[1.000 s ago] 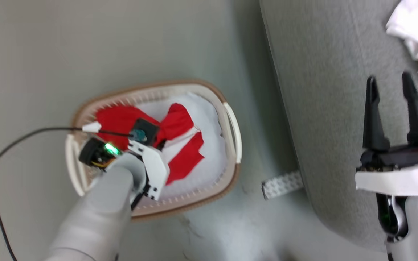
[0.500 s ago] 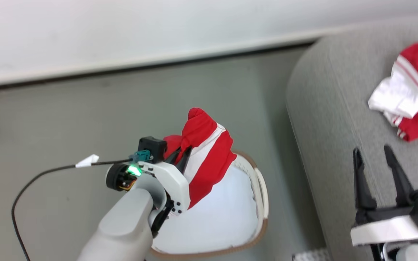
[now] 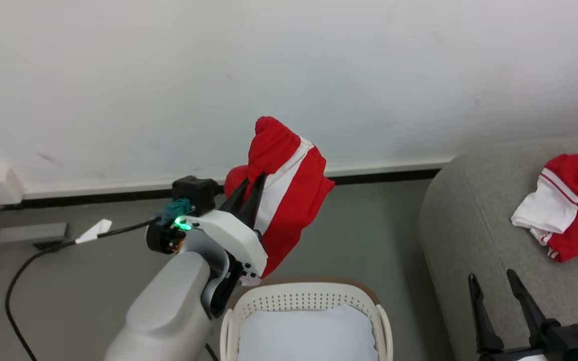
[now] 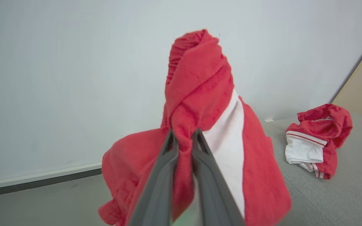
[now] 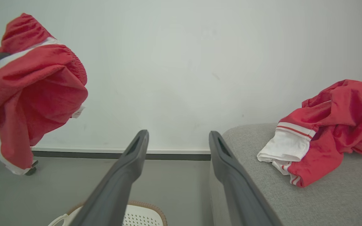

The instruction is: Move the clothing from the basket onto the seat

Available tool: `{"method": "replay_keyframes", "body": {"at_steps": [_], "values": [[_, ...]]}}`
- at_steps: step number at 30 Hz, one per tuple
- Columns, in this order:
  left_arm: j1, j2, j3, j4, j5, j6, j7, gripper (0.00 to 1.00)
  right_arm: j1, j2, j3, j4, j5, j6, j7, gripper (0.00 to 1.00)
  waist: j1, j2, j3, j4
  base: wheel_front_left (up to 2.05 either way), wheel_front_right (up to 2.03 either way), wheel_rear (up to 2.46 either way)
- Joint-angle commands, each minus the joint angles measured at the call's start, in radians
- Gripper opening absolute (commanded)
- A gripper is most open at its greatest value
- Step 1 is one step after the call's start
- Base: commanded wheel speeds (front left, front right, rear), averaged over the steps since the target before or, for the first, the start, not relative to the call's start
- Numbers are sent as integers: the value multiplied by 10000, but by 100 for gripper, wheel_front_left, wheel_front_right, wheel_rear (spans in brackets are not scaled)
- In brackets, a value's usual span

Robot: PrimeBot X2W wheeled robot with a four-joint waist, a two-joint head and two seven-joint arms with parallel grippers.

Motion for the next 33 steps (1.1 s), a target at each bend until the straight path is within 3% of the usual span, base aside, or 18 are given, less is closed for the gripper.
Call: {"method": "replay_keyframes", "body": {"at_steps": [1, 18, 33], "values": [[162, 100, 44, -206, -47, 42, 35, 0, 180, -26, 0, 39, 22, -22, 7, 100, 4, 0, -303, 144, 0, 0, 0], [1263, 740, 33, -3607, -251, 1013, 1279, 0, 483, -24, 603, -281, -13, -22, 7, 100, 4, 0, -873, 426, 0, 0, 0], [1409, 918, -256, -4664, -124, 1272, 1806, 0, -1524, -27, 4137, 182, 585, -22, 7, 100, 4, 0, -654, 416, 0, 0, 0]]}}
